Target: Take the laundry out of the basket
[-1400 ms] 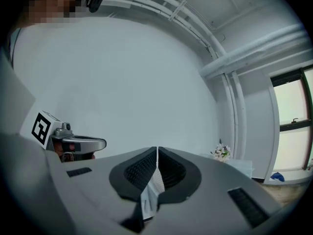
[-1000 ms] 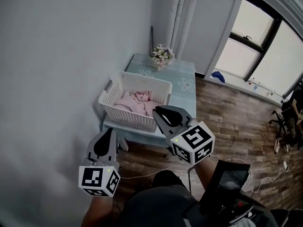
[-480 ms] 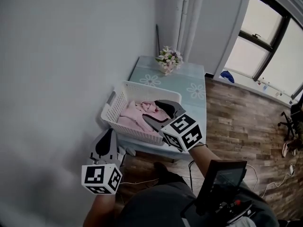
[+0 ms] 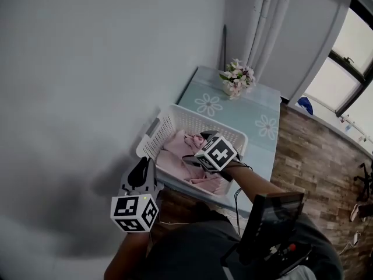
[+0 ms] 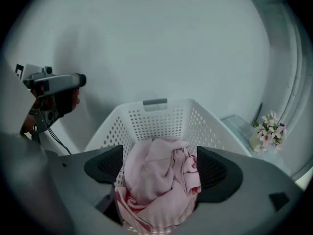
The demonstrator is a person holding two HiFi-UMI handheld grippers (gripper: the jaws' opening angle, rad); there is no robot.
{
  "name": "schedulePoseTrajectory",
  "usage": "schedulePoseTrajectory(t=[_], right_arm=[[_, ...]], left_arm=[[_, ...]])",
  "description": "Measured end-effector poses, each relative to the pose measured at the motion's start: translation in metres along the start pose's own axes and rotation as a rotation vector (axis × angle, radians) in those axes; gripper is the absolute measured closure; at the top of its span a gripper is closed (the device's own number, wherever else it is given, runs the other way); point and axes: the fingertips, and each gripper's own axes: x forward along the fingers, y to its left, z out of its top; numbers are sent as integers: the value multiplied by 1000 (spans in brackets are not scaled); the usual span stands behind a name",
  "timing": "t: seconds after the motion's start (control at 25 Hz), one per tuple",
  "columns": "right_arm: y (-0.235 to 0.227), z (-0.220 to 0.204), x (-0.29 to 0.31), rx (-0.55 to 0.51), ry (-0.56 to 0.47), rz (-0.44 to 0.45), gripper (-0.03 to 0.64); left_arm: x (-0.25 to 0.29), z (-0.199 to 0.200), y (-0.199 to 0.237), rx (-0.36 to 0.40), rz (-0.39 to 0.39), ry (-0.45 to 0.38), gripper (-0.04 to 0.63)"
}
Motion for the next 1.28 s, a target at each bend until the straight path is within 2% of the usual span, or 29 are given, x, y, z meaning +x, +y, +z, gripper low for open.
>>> schedulePoseTrajectory(t=[0.08,0.28,0.4,0.64,0.88,1.12,1.2,1.28], right_arm=[[-5,-14,20,-10,70,29,159],[9,-57,67,7,253,196,99],[8,-87,92,-51,371,188,41],[11,-117,127,-171,501,173,38],[3,-131,148,-214,539,103,41],[5,-133,153,-229,544,101,52],[3,-128,152,-227,530,94,99],[2,-125,151,-225,517,82,194]], left_arm=[[5,-6,7,-14,32,22,526],[16,-28,19,-49,93,79,495],[19,-35,23,-75,114,100,490],[20,-45,33,-88,162,118,489],[18,-45,35,-75,180,110,489],[14,-47,35,-130,158,92,489],[11,-46,34,-122,163,89,489],[7,-45,32,-120,162,85,489]])
